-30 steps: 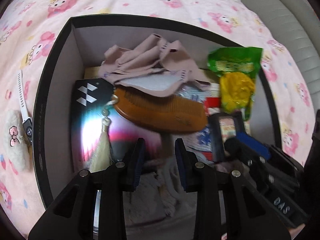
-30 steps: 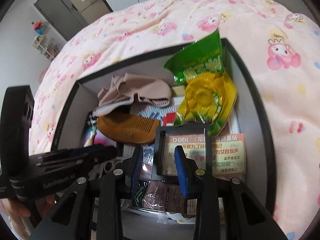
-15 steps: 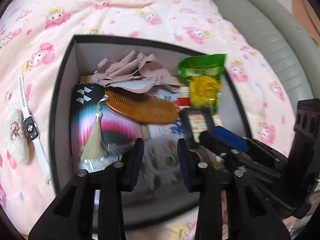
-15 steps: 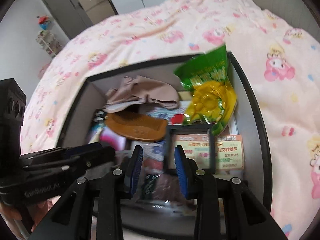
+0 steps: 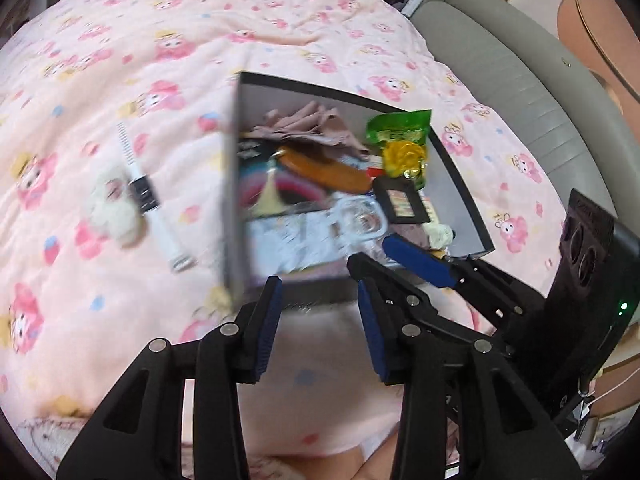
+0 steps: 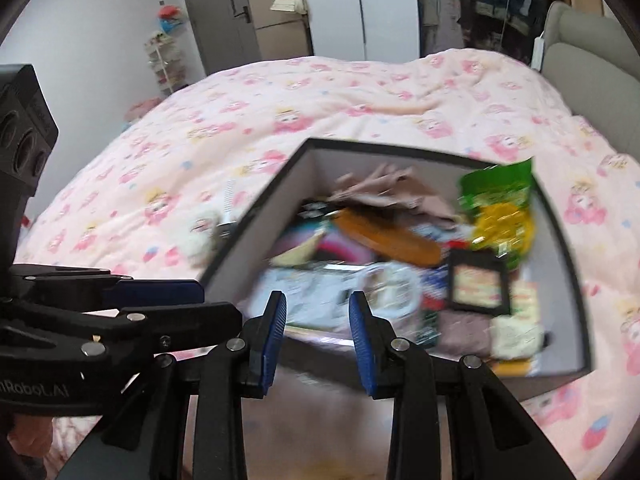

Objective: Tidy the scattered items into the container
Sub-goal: 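Withdraw the left tool from the box and reach to the white plush toy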

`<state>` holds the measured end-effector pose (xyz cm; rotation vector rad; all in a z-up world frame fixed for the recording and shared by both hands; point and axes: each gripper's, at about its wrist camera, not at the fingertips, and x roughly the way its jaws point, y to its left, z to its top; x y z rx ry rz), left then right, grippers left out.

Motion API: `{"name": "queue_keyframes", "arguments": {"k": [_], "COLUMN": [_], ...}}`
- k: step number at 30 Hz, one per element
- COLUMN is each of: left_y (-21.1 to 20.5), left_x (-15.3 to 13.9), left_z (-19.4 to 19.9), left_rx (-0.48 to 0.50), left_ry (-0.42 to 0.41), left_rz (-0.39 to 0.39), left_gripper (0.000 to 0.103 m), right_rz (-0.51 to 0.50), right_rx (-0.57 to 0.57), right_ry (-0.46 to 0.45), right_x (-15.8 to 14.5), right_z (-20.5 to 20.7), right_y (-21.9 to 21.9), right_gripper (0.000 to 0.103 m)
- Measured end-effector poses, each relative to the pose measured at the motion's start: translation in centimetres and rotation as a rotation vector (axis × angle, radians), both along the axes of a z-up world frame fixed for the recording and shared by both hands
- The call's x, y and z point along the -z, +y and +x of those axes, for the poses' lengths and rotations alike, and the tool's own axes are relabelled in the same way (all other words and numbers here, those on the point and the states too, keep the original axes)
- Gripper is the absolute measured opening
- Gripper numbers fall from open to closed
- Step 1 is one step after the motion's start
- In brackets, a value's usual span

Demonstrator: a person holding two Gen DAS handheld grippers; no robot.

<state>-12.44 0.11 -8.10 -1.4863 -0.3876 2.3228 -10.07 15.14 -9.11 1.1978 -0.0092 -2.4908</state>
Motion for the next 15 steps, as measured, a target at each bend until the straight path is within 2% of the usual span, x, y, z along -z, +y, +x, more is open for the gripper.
{"name": "queue_keyframes", "arguments": {"k": [3, 6, 10, 12, 15], "left_y": [-3.7, -7.9, -12.7, -14.6, -17.4], "left_x": [-0.2, 0.8, 4.1, 5.5, 7.0], "left_z": [1.3, 1.4, -0.1, -0.3, 0.0], "left_rx": [-0.142, -0.259, -0.367, -0.402, -0.479], "left_ry": [0.012, -0.018, -0.124, -0.163, -0.172], "left_rz": [-0.022, -0.003, -0.004, 0.04, 0.183], "left_gripper": [0.04, 0.041, 0.042, 0.042, 0.042], "right_rz": [-0.025, -0.039, -0.076, -0.025, -0.023], "right_rx": [-0.017, -0.044, -0.12, -0.124, -0.148], "right_ry": [0.019, 0.029, -0.037, -0.061, -0.101], "right_x": [-0.4, -0.9, -0.1, 0.6, 1.3], "right_z": [0.7, 1.4, 1.0, 0.1, -1.4], "right_y": [-1.5, -3.3, -7.2, -9.9, -13.1], "right_gripper": [0.029, 0.029, 0.029, 0.029, 0.029]}}
